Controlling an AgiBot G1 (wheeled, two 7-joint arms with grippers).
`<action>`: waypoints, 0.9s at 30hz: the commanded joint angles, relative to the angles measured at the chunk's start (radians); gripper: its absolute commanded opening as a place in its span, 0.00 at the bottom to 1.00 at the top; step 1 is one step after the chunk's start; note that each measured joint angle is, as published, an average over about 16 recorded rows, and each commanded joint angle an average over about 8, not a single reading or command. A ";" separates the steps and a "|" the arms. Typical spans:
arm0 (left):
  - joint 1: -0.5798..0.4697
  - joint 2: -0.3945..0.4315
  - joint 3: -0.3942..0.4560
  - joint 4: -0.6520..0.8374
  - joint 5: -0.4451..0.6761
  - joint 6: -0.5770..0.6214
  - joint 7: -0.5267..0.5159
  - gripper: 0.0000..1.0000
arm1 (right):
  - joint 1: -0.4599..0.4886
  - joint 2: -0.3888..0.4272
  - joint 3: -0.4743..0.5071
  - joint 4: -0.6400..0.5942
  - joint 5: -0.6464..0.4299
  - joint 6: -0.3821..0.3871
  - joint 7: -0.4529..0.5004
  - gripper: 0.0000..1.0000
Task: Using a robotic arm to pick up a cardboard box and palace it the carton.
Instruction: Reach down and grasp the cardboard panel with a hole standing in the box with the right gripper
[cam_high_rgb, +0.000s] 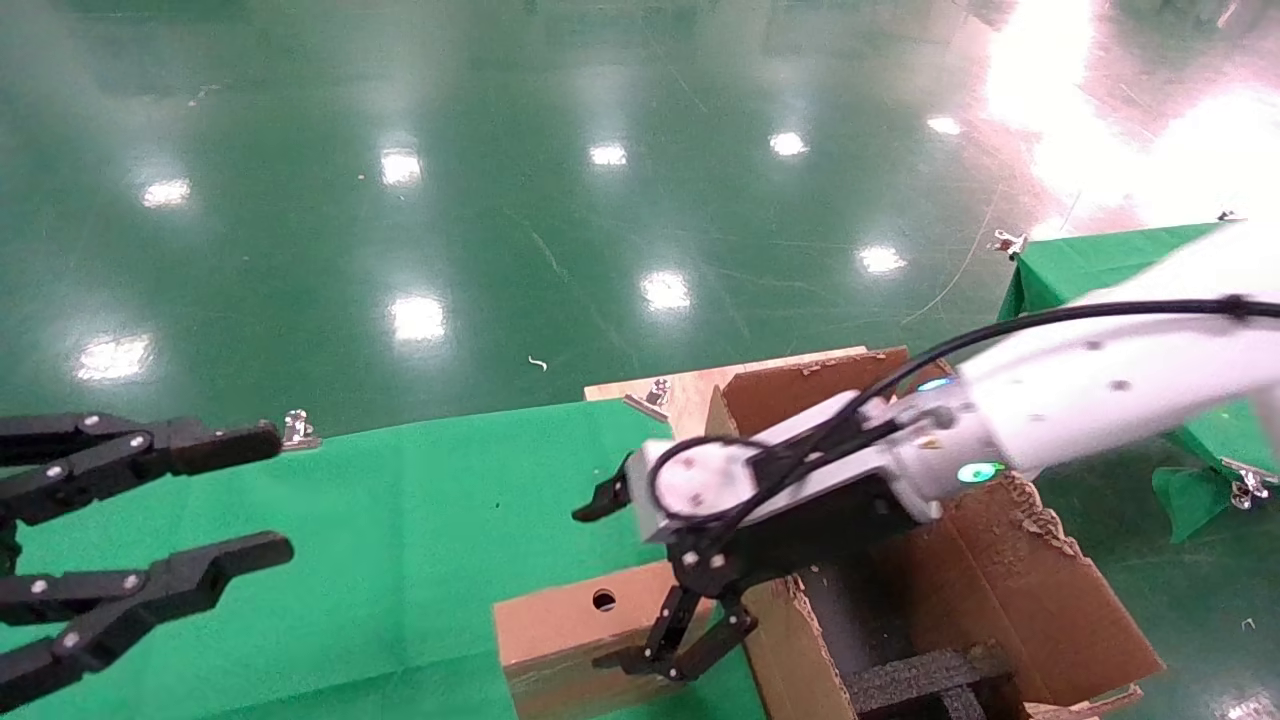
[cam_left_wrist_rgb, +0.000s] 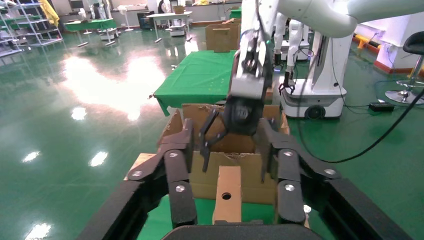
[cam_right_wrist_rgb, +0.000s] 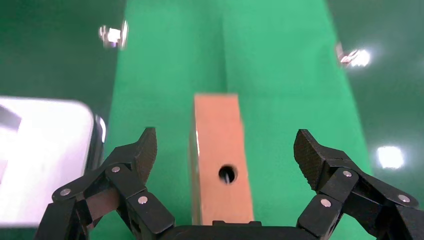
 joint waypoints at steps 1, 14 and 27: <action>0.000 0.000 0.000 0.000 0.000 0.000 0.000 0.00 | 0.027 -0.026 -0.043 -0.003 -0.049 -0.003 0.002 1.00; 0.000 0.000 0.000 0.000 0.000 0.000 0.000 0.00 | 0.124 -0.151 -0.230 -0.054 -0.246 -0.002 -0.020 1.00; 0.000 0.000 0.000 0.000 0.000 0.000 0.000 1.00 | 0.174 -0.189 -0.326 -0.060 -0.297 -0.004 -0.044 0.65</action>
